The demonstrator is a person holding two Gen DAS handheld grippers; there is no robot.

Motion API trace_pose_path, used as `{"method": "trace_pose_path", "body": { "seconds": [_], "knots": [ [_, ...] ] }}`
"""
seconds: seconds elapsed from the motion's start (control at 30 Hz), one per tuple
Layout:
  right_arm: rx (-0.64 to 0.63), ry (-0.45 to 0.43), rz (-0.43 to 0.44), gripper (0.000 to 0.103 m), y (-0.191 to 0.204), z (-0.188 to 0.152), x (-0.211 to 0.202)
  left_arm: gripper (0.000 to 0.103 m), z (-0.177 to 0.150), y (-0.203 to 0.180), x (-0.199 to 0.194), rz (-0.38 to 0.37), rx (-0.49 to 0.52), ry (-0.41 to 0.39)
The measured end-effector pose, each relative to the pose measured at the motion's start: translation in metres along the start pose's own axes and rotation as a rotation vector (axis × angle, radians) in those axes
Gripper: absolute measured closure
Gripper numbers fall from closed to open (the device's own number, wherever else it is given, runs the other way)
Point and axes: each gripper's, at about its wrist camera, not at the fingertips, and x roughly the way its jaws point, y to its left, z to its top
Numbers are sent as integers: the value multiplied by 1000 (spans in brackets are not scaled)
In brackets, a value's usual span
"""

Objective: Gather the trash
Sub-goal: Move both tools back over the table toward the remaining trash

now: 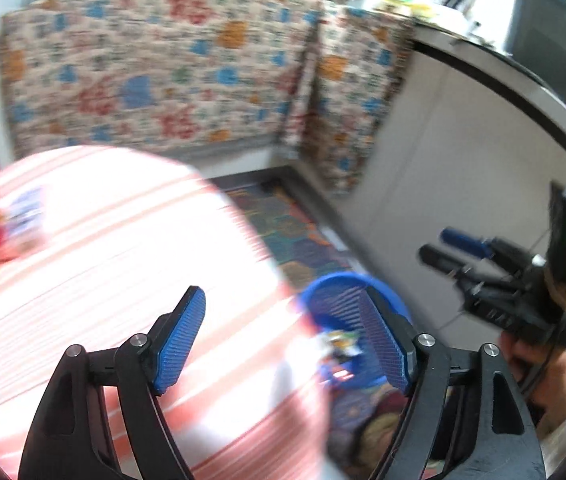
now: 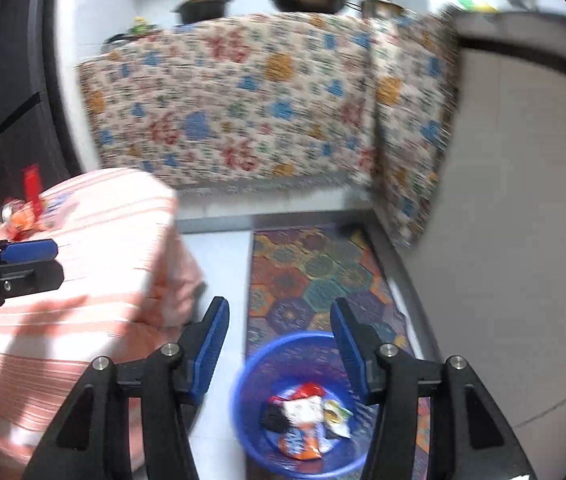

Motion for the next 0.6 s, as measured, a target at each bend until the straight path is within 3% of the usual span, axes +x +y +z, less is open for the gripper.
{"method": "trace_pose_path", "body": {
  "seconds": [0.13, 0.3, 0.47, 0.6],
  "knots": [
    [-84, -17, 93, 46, 66, 9, -1, 21, -29, 58, -27, 150, -32, 16],
    [-170, 28, 201, 46, 147, 13, 10, 19, -63, 134, -41, 305, -106, 48],
    [-272, 130, 281, 46, 234, 5, 36, 19, -85, 200, -47, 389, -216, 70],
    [-332, 172, 296, 46, 279, 1, 56, 19, -91, 233, -49, 425, -270, 91]
  ]
}}
